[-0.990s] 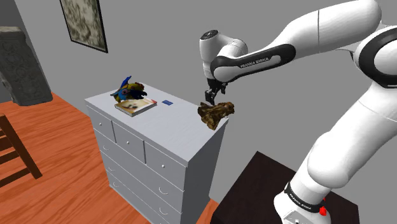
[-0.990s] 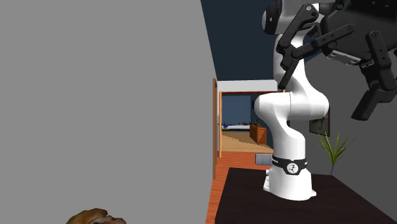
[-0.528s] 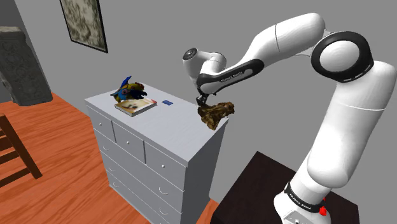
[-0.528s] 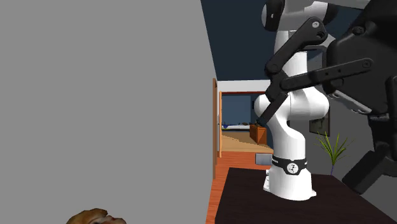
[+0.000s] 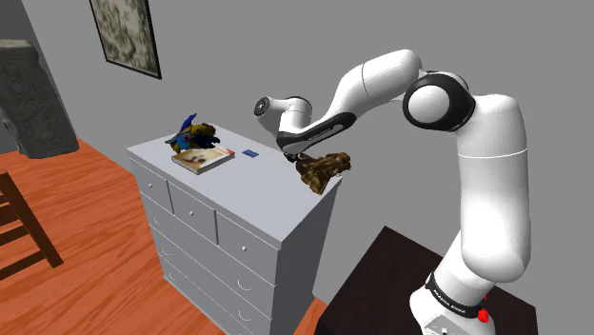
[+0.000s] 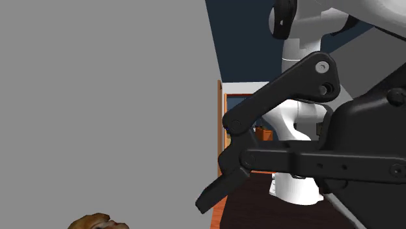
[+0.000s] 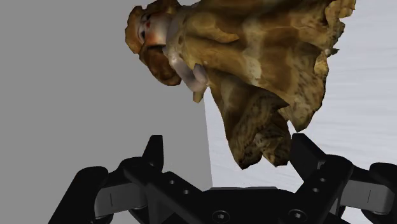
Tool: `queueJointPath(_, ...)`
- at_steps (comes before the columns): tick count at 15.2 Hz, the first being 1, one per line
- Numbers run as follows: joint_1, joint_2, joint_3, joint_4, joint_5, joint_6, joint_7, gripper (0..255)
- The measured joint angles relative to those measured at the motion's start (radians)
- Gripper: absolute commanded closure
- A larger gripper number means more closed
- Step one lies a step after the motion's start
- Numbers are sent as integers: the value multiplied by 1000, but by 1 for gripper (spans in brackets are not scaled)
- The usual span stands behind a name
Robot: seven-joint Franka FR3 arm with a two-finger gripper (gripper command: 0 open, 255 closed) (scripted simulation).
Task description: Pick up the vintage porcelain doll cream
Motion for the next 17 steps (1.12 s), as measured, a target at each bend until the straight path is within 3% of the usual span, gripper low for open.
queueJointPath(3,11,61,-12,54,-32,-3,12,0)
queueJointPath(9,10,118,-21,60,-50,24,50,0)
queueJointPath(10,10,121,-22,60,-51,26,52,255)
queueJointPath(17,11,123,-22,62,-52,27,55,255)
